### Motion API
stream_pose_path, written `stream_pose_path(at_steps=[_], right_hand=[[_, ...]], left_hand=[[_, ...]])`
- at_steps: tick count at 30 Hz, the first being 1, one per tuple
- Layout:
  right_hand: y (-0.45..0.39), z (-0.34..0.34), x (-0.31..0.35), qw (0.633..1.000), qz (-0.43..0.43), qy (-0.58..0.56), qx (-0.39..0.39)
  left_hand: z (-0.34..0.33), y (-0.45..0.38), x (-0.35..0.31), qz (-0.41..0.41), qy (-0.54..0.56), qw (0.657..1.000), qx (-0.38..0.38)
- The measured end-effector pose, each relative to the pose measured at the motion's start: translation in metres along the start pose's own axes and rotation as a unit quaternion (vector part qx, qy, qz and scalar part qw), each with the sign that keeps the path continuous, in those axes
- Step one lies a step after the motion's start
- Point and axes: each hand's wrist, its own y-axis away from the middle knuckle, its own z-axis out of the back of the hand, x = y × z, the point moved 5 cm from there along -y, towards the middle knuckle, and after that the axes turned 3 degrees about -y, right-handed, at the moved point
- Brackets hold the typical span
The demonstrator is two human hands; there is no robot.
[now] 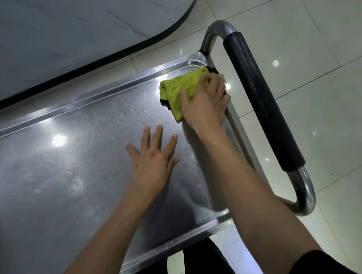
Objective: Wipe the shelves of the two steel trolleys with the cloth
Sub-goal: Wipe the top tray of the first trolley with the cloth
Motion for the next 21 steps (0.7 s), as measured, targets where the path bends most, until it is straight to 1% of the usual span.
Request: stream_pose_path(at_steps=[2, 5, 7, 11, 15, 21], right_hand=[[0.009, 0.003, 0.003, 0.999, 0.045, 0.012, -0.002], [0.016, -0.013, 0.012, 0.985, 0.154, 0.041, 0.068], [0.013, -0.023, 0.012, 0.976, 0.187, 0.053, 0.095], [-0.008, -0.03, 0.016, 0.973, 0.203, 0.065, 0.093], [-0.035, -0.034, 0.032, 0.973, 0.195, 0.067, 0.102], [-0.031, -0.035, 0.025, 0.973, 0.198, 0.033, 0.115]], left_hand=[[0.001, 0.0, 0.0, 0.0, 0.0, 1.0, -0.002], [0.0, 0.0, -0.001, 0.002, -0.011, 1.0, -0.006], [-0.001, 0.0, 0.0, 0.001, -0.014, 1.0, -0.011], [-0.002, 0.0, 0.0, -0.001, -0.014, 1.0, -0.02], [-0.006, -0.002, 0.001, 0.0, -0.024, 0.999, -0.021], [-0.009, -0.004, 0.001, -0.001, -0.018, 1.0, -0.006]])
